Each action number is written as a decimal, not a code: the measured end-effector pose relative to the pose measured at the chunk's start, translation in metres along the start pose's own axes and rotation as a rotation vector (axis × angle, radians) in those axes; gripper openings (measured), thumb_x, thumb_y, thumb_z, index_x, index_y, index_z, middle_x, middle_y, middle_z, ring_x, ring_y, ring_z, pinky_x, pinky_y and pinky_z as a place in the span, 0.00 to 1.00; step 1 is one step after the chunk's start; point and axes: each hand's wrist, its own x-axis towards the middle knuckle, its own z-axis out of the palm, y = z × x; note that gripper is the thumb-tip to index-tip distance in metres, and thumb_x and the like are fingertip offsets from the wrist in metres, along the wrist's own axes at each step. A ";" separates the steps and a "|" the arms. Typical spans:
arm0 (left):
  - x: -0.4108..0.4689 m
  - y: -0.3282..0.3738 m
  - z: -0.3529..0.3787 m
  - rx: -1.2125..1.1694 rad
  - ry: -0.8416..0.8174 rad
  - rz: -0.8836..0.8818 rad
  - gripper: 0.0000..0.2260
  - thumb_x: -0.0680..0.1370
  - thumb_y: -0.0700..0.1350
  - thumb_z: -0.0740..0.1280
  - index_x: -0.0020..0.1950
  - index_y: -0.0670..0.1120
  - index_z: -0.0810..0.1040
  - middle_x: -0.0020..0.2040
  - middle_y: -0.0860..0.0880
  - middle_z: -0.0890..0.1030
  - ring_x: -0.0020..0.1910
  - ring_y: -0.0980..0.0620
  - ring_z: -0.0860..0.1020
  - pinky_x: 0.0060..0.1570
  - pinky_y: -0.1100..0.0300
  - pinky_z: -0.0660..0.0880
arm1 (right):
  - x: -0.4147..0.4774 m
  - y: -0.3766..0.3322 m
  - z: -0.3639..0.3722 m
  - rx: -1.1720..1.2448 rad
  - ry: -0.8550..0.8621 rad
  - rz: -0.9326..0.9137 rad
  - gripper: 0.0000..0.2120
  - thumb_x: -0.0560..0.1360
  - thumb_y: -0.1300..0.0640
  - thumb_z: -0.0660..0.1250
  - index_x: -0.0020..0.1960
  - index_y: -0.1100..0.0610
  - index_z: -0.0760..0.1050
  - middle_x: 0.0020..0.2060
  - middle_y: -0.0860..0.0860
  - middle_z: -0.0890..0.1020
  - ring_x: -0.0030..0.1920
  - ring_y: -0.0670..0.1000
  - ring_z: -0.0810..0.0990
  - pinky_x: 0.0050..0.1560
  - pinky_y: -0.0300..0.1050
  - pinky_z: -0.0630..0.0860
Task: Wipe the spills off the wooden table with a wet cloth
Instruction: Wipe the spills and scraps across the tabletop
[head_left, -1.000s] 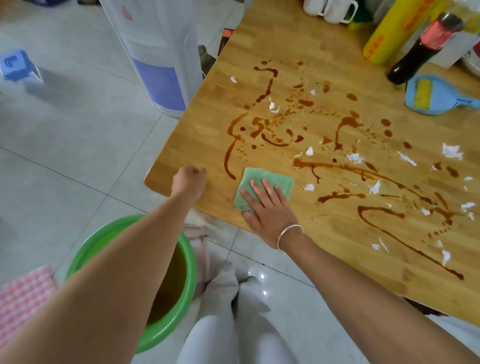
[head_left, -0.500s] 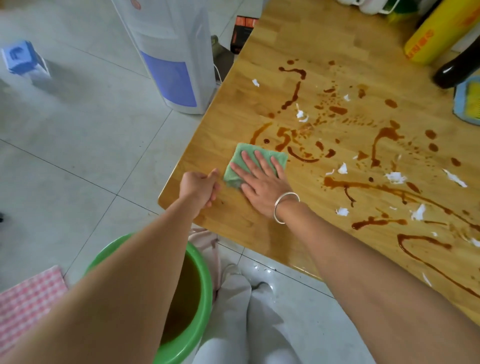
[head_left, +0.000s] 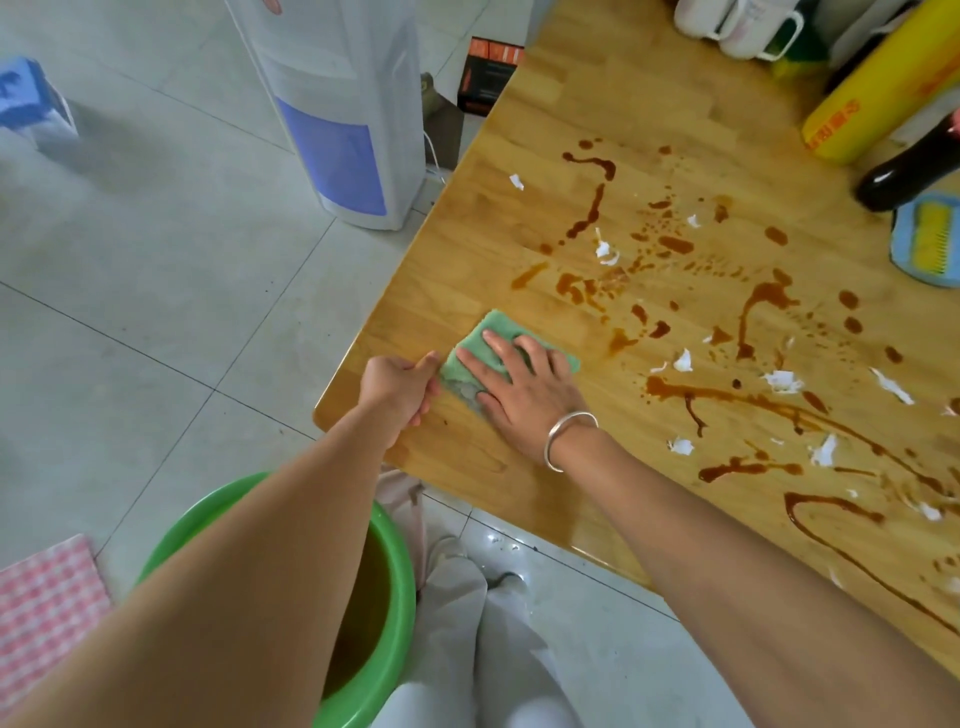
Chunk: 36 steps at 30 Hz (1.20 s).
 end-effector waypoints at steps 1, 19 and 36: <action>0.000 -0.001 0.000 -0.004 0.000 -0.001 0.21 0.79 0.54 0.65 0.30 0.45 0.75 0.22 0.50 0.72 0.19 0.54 0.66 0.21 0.67 0.65 | 0.007 -0.004 -0.001 -0.012 0.025 0.005 0.27 0.78 0.43 0.45 0.76 0.44 0.57 0.75 0.51 0.63 0.70 0.58 0.64 0.66 0.54 0.57; 0.020 0.028 0.003 0.081 0.054 0.194 0.22 0.80 0.49 0.62 0.27 0.45 0.74 0.23 0.48 0.75 0.23 0.51 0.71 0.35 0.61 0.72 | 0.025 0.064 -0.010 0.222 -0.060 0.371 0.27 0.81 0.42 0.41 0.77 0.43 0.36 0.76 0.48 0.34 0.76 0.51 0.33 0.75 0.51 0.34; 0.063 0.085 0.023 0.008 0.140 0.138 0.18 0.77 0.48 0.63 0.28 0.46 0.76 0.20 0.51 0.74 0.20 0.51 0.69 0.31 0.62 0.69 | 0.056 0.040 -0.006 0.215 0.065 0.186 0.25 0.81 0.43 0.45 0.77 0.39 0.43 0.78 0.45 0.42 0.77 0.51 0.38 0.75 0.52 0.36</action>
